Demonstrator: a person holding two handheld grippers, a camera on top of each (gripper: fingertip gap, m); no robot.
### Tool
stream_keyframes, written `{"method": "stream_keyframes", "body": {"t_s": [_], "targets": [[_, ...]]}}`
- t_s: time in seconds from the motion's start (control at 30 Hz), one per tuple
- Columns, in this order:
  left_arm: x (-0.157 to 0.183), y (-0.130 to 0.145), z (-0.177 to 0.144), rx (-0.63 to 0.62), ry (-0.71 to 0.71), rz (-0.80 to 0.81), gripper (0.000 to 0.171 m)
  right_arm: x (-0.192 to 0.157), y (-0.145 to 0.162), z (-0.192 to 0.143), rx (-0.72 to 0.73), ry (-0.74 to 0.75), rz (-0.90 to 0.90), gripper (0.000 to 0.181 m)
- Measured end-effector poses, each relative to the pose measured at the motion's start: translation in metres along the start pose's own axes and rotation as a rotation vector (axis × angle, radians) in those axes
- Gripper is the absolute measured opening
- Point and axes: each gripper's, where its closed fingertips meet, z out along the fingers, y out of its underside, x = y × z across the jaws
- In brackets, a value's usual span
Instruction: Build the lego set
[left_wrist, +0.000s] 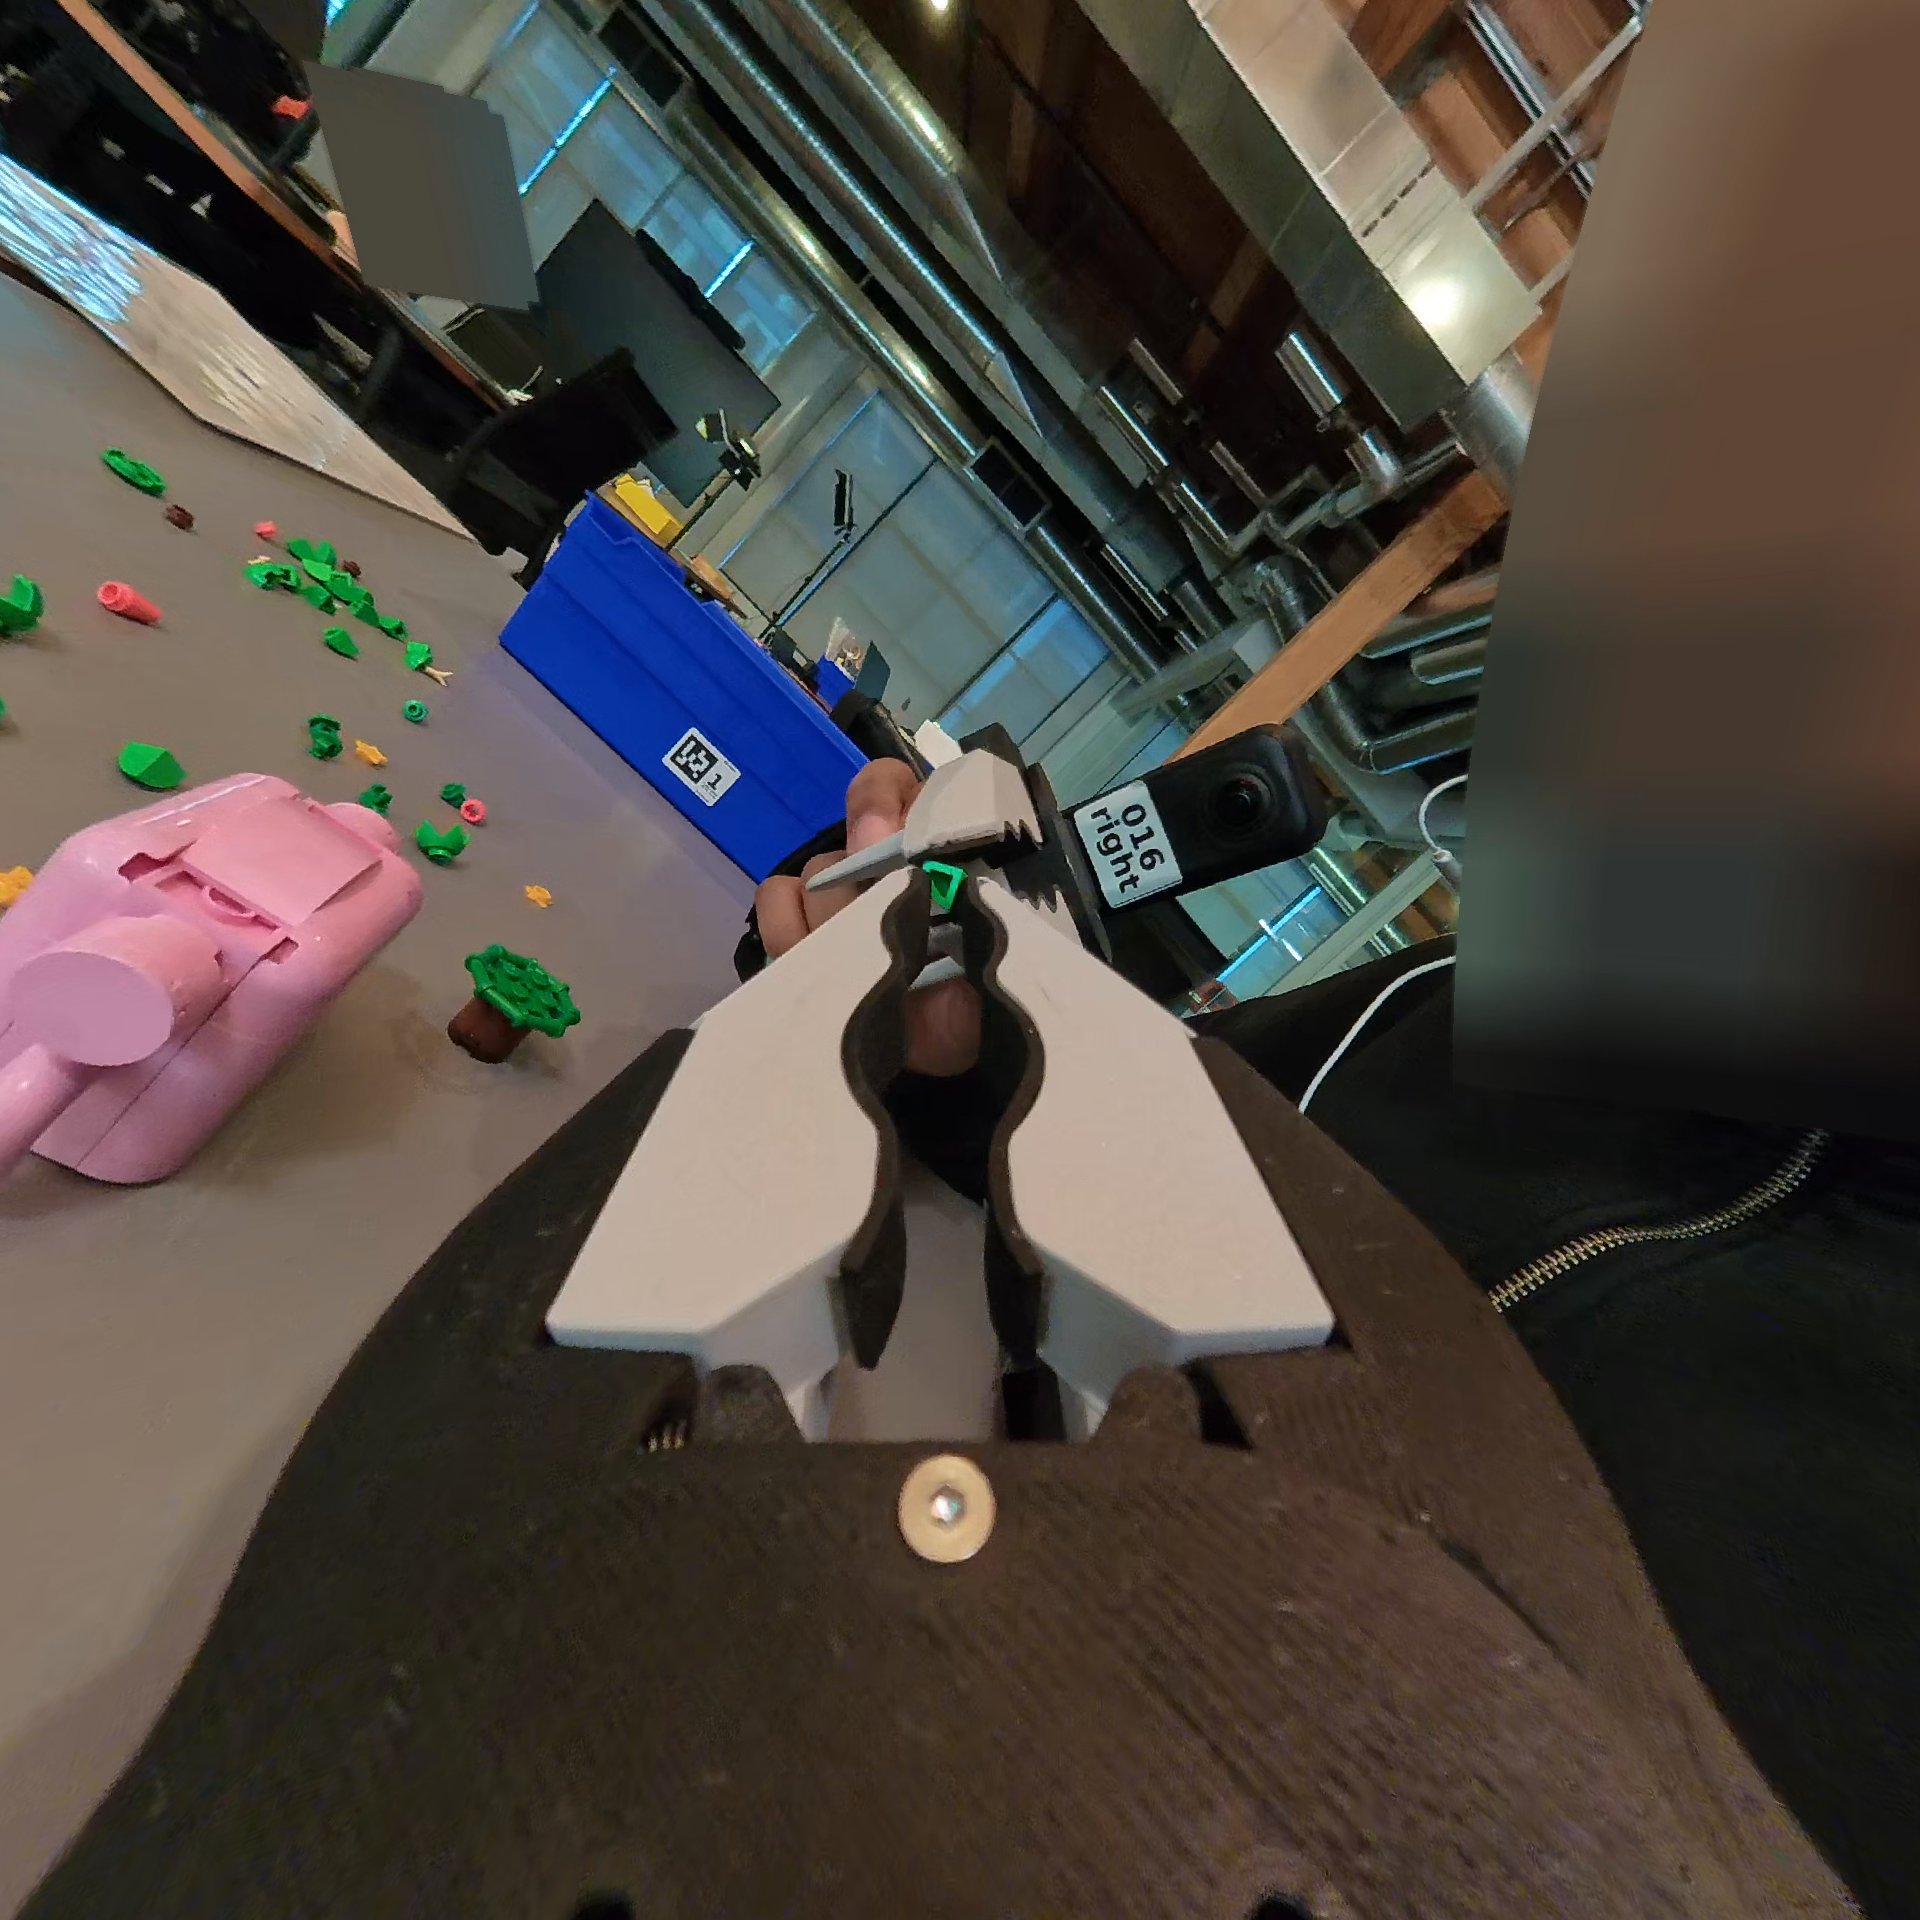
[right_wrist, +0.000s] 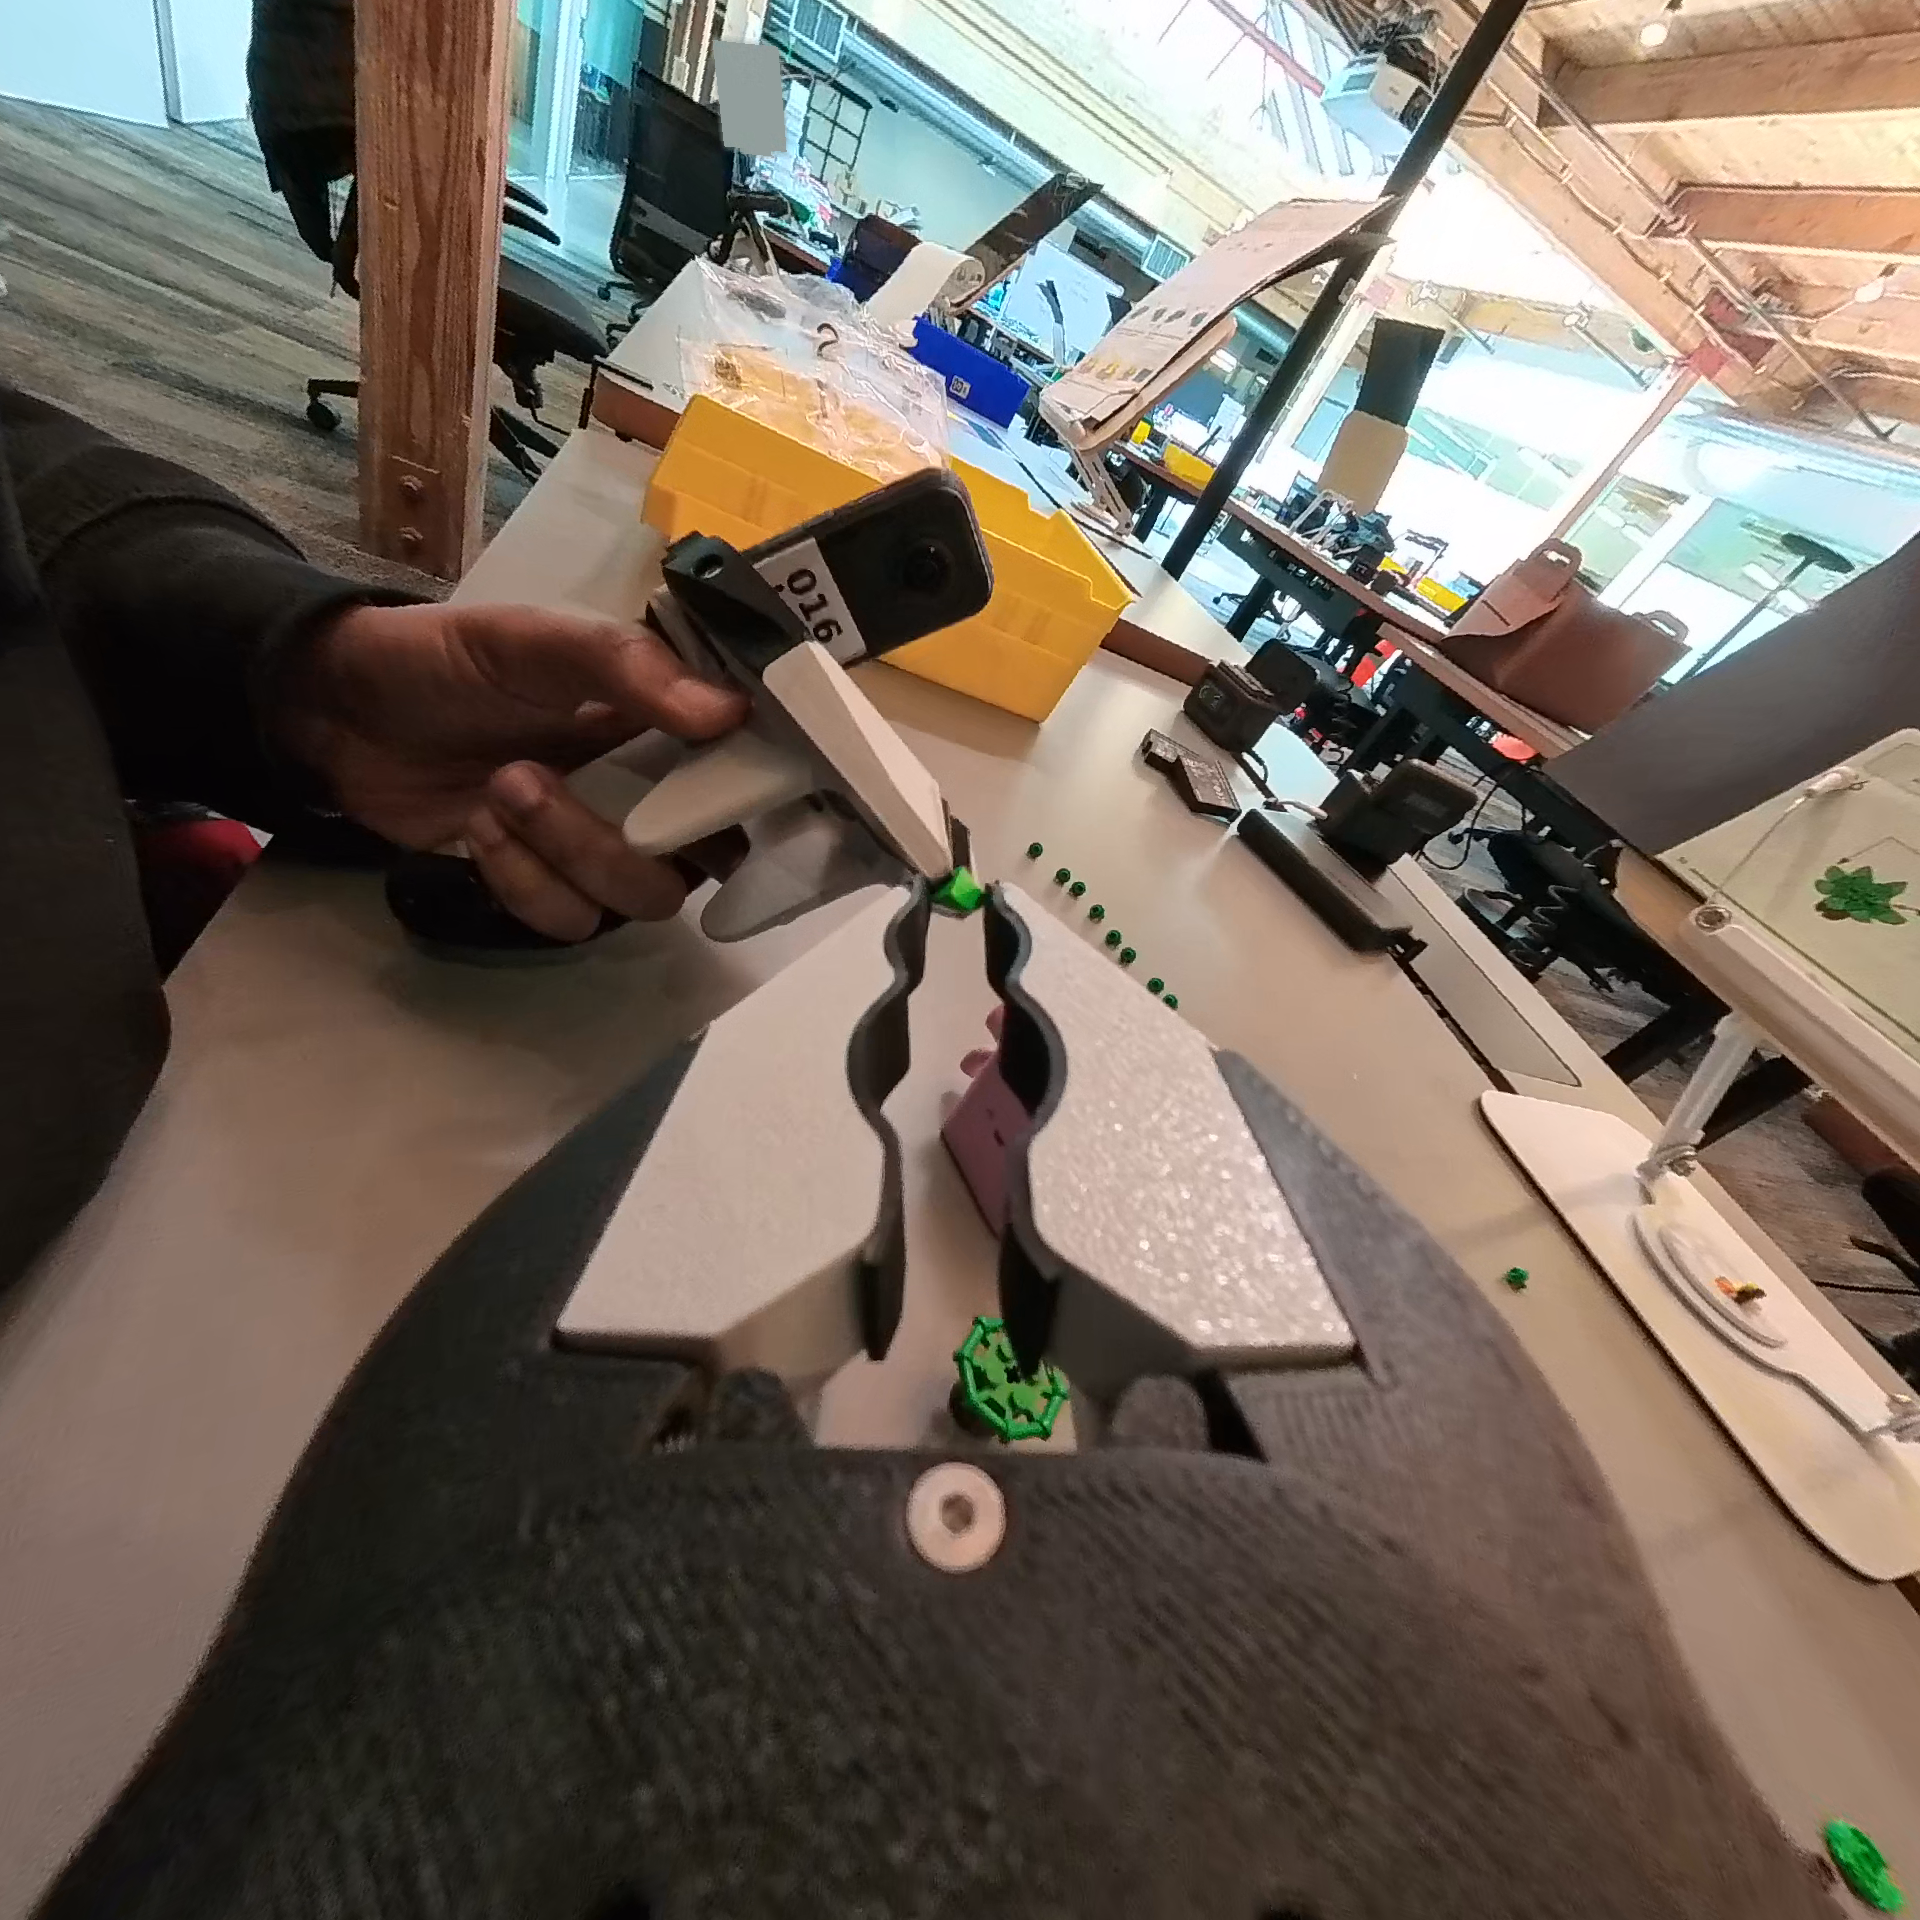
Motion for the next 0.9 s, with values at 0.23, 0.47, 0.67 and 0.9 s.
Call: {"method": "stream_keyframes", "body": {"t_s": [0.23, 0.47, 0.67, 0.9], "targets": [[0.001, -0.006, -0.006, 0.016, 0.023, -0.020, 0.012, 0.002, -0.002, -0.002, 0.017, -0.002, 0.002, 0.008], [0.012, 0.015, -0.002, -0.123, 0.153, -0.176, 0.010, -0.016, -0.007, -0.002, 0.061, -0.109, -0.015, 0.008], [0.015, 0.018, -0.003, -0.165, 0.166, -0.170, 0.005, -0.020, -0.007, -0.003, 0.072, -0.147, 0.004, 0.008], [0.011, 0.018, -0.003, -0.155, 0.139, -0.168, 0.004, -0.018, -0.003, -0.003, 0.057, -0.150, 0.024, 0.009]]}}
